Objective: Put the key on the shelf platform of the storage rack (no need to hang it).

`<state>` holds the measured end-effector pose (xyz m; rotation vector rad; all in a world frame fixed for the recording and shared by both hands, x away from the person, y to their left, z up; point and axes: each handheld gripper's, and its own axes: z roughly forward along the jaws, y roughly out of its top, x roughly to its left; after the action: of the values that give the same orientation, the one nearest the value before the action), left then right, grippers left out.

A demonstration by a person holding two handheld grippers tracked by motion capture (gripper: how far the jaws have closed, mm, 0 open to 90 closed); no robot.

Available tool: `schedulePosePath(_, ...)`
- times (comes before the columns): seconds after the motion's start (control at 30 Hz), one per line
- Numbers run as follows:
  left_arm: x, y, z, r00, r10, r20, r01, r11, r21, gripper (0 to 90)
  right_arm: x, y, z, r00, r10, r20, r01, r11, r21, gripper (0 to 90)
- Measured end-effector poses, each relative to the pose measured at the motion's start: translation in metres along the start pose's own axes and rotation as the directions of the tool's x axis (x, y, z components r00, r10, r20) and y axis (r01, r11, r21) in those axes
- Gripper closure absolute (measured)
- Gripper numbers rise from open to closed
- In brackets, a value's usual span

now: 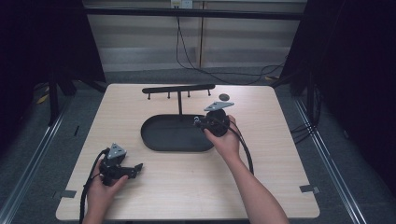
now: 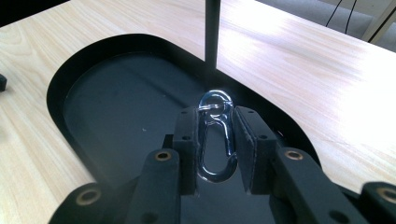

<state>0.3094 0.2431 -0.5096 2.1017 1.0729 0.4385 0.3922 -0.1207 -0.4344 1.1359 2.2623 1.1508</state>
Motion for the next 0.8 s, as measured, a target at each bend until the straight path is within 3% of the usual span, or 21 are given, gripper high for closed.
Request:
schedulePosePath(0.27,0.0,0.0,0.0,1.0,0.005,0.003,-0.005,1.0,0.0,16.2,0.005,0.007,0.008,1.0,-0.004,-0.002,0.004,1.0,0.006,71.5)
schedulePosePath(0.8,0.0,0.0,0.0,0.9999,0.012,0.005,-0.012,0.9999,0.001,16.2,0.008,0.001,0.028,0.9999,0.005,0.014,-0.005,1.0,0.025,71.5)
